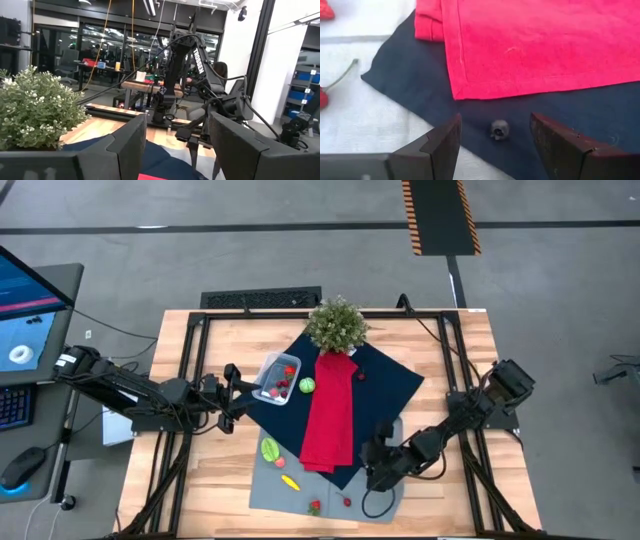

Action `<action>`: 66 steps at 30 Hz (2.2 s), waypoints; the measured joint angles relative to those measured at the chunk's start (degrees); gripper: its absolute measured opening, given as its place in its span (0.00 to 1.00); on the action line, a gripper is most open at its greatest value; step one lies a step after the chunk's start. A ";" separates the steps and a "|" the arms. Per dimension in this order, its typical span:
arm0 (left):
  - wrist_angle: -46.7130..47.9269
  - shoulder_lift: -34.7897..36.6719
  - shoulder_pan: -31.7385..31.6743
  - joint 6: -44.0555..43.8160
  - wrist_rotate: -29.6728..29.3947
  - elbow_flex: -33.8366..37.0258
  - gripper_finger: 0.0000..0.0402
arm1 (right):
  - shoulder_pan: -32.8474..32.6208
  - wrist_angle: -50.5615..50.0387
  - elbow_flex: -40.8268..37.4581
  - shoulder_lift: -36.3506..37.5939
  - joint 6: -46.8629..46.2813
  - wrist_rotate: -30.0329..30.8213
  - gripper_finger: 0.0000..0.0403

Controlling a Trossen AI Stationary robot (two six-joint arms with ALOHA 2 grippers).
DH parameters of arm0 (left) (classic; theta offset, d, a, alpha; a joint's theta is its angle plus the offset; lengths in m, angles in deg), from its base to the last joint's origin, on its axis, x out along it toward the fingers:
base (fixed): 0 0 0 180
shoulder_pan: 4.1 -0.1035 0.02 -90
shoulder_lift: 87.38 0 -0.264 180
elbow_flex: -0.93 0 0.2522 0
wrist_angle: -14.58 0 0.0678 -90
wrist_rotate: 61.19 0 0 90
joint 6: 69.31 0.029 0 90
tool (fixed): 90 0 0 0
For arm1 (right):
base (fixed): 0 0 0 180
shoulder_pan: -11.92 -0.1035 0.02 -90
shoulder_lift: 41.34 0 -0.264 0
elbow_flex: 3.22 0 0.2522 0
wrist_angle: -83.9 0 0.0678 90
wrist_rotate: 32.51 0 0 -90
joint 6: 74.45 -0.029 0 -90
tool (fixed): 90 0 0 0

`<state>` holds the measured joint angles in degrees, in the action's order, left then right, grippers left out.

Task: Pick and placing Produce into tupperware
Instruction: Put the left blueberry into the transparent bin

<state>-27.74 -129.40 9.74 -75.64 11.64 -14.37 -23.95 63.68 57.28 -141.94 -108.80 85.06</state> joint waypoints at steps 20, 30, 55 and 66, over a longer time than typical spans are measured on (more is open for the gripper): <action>-0.41 0.02 0.00 0.98 0.02 0.00 0.51 | 0.48 -1.22 -0.09 -1.77 -2.91 -0.48 0.55; -0.41 0.02 -0.01 1.01 0.02 0.00 0.51 | 0.23 -1.32 -0.09 -1.79 -2.78 -0.70 0.28; -0.41 0.02 -0.02 1.03 0.00 0.00 0.51 | -0.02 -0.01 1.91 -1.44 1.24 -5.33 0.22; -0.41 0.00 -0.02 1.01 0.02 0.00 0.51 | 0.31 -0.96 2.99 -1.42 3.38 -5.22 0.04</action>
<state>-28.15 -129.40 9.72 -74.63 11.66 -14.37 -23.64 62.72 60.27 -143.36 -105.42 79.83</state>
